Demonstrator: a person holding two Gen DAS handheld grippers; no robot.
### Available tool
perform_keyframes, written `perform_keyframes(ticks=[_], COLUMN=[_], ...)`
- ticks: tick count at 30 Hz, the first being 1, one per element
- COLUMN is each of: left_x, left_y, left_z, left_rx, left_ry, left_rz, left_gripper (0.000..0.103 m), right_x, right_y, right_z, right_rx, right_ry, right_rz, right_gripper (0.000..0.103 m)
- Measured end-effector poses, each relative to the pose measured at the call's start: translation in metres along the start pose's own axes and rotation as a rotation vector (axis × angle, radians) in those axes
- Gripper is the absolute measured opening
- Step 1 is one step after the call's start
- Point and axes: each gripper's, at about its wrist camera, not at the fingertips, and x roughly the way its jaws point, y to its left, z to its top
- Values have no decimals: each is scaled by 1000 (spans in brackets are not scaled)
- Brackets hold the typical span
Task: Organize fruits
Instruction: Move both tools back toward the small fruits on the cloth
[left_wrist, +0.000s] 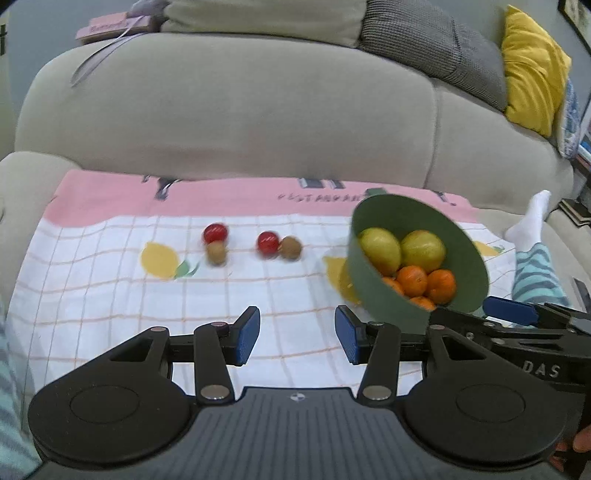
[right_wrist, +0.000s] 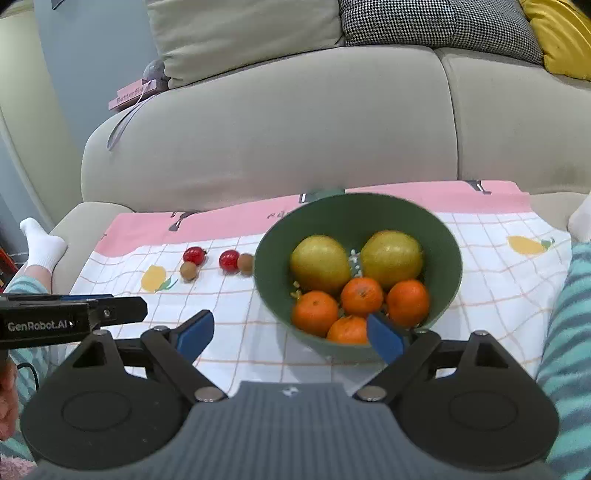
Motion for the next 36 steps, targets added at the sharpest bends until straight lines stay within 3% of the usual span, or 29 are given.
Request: perform_keyframes(ticks=[16, 26, 29, 36], left_x=[12, 29, 37, 61], left_y=[28, 43, 49, 59], left_z=[-23, -15, -10, 4], left_rx=[-68, -56, -66, -48], left_ry=[1, -18, -17, -14], left_rz=[0, 48, 56, 79], left_gripper=[55, 50, 48, 44], right_x=[18, 48, 59, 88], right_y=[54, 76, 83, 97], right_z=[-38, -36, -33, -21], right_rx=[-251, -350, -370, -407], right_ry=[-32, -9, -2, -30], right_rz=[-8, -5, 1, -34], right_gripper=[85, 61, 49, 48])
